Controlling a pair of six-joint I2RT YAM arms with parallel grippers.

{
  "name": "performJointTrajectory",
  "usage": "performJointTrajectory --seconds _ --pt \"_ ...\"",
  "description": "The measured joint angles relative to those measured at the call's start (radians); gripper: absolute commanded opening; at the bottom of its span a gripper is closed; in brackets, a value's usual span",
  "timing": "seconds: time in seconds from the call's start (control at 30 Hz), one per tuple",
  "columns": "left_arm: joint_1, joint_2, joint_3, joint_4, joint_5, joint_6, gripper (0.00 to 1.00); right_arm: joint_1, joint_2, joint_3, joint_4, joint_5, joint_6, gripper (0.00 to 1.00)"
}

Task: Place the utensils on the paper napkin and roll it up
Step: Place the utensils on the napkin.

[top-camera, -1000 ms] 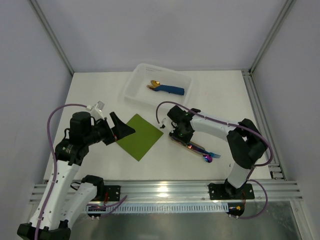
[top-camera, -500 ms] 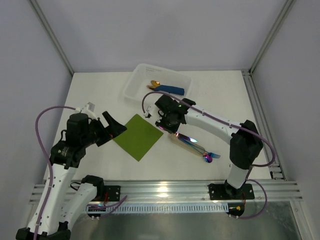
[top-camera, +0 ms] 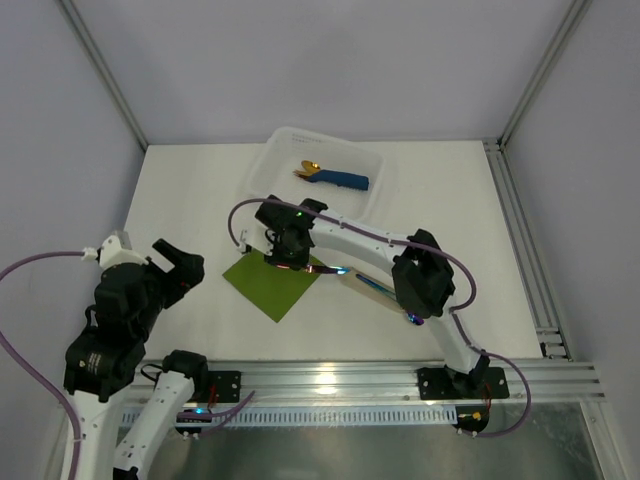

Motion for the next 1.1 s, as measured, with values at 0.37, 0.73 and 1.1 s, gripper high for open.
performJointTrajectory --seconds 0.37,0.73,1.1 --pt "0.0 -0.002 -0.029 -0.009 -0.006 -0.003 0.93 0.061 0.066 0.129 -0.042 -0.022 -0.109 0.04" --pt "0.0 -0.002 -0.029 -0.009 -0.006 0.0 0.93 0.063 0.166 0.162 -0.059 -0.042 -0.158 0.04" --pt "0.0 -0.002 -0.029 -0.009 -0.006 0.002 0.93 0.064 0.223 0.24 -0.068 -0.048 -0.19 0.04"
